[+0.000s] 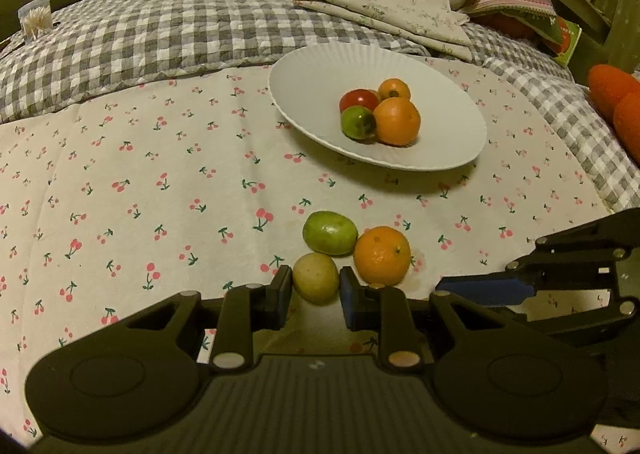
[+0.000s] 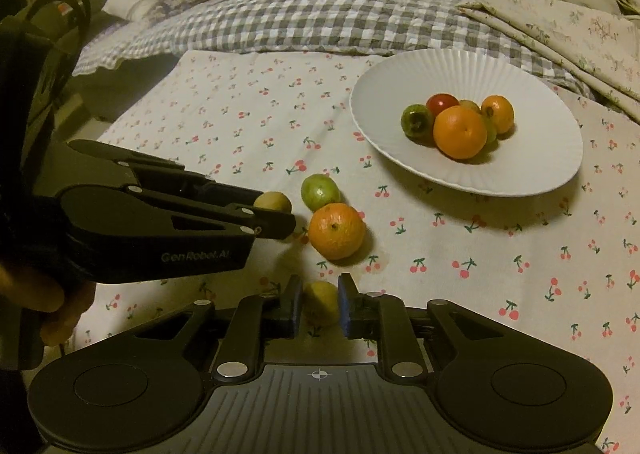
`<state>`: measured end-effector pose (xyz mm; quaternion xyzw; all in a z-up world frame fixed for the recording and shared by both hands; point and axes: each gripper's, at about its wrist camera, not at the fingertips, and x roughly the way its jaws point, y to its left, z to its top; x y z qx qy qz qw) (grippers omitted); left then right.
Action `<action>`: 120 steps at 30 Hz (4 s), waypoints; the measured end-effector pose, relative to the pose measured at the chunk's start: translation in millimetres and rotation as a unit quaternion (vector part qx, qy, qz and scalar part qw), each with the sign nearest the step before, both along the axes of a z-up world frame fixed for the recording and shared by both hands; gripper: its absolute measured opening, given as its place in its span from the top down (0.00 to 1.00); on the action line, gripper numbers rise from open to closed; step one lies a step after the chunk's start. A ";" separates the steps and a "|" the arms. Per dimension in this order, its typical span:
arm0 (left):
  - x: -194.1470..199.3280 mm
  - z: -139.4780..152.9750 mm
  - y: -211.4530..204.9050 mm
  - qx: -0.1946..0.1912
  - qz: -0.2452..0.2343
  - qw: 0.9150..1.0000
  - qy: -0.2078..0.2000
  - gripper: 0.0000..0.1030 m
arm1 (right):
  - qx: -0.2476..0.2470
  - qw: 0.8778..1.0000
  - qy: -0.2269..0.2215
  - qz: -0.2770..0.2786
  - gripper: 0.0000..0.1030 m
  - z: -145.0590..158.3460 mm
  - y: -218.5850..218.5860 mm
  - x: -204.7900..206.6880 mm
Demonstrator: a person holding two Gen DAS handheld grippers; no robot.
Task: Organize fruits
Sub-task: 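Close left gripper on a yellow-green fruit while right gripper closes on another, then carry both held yellow-green fruits over the white bowl, then open both grippers to drop the yellow-green fruits into the bowl, then move left gripper to the green lime while right gripper moves to the mandarin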
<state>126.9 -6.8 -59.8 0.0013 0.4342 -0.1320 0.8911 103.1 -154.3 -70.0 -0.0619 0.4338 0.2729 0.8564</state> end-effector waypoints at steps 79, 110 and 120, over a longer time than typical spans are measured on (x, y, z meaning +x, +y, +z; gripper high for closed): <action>98.3 1.8 -71.8 0.011 -0.057 0.996 -0.063 0.76 | -0.003 0.988 -0.102 -0.113 0.68 15.7 -70.5 107.0; 33.1 28.5 14.7 -0.047 0.050 0.997 -0.028 0.54 | 0.069 0.984 -0.108 -0.122 0.49 64.5 -61.6 62.3; 11.2 34.8 26.1 -0.044 0.058 0.997 -0.028 0.43 | 0.062 0.990 -0.106 -0.075 0.43 67.9 -42.5 38.2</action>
